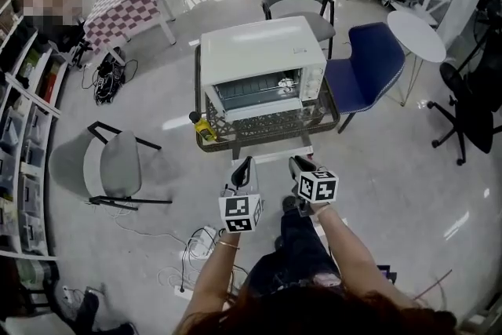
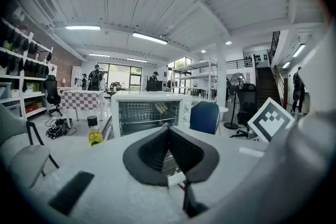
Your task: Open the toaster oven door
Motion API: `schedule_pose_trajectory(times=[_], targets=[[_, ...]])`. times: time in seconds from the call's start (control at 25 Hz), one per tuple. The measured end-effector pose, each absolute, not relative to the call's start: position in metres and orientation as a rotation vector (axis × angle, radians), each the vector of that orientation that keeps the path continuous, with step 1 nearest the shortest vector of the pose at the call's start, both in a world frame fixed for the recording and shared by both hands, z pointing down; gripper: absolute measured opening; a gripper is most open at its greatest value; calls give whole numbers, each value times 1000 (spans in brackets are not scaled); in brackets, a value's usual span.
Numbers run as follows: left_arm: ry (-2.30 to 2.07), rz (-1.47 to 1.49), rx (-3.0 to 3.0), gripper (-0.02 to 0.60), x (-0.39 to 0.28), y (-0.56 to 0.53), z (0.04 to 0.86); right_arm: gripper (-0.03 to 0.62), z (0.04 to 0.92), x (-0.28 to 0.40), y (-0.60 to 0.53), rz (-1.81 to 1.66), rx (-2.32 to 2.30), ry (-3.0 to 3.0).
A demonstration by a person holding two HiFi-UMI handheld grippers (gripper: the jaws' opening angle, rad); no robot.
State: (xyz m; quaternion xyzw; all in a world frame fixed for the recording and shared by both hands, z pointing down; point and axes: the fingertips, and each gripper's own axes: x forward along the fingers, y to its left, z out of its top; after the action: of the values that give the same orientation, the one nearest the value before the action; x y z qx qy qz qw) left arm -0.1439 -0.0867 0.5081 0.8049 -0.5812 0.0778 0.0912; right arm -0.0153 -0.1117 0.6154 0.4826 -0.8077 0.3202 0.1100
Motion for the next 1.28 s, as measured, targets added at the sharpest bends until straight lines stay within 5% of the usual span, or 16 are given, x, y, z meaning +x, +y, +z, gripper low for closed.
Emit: schedule_pose_trajectory(times=[1.28], targets=[[-1763, 118, 2505, 14, -111, -48, 410, 12, 492, 1, -76, 601, 1438, -2543]])
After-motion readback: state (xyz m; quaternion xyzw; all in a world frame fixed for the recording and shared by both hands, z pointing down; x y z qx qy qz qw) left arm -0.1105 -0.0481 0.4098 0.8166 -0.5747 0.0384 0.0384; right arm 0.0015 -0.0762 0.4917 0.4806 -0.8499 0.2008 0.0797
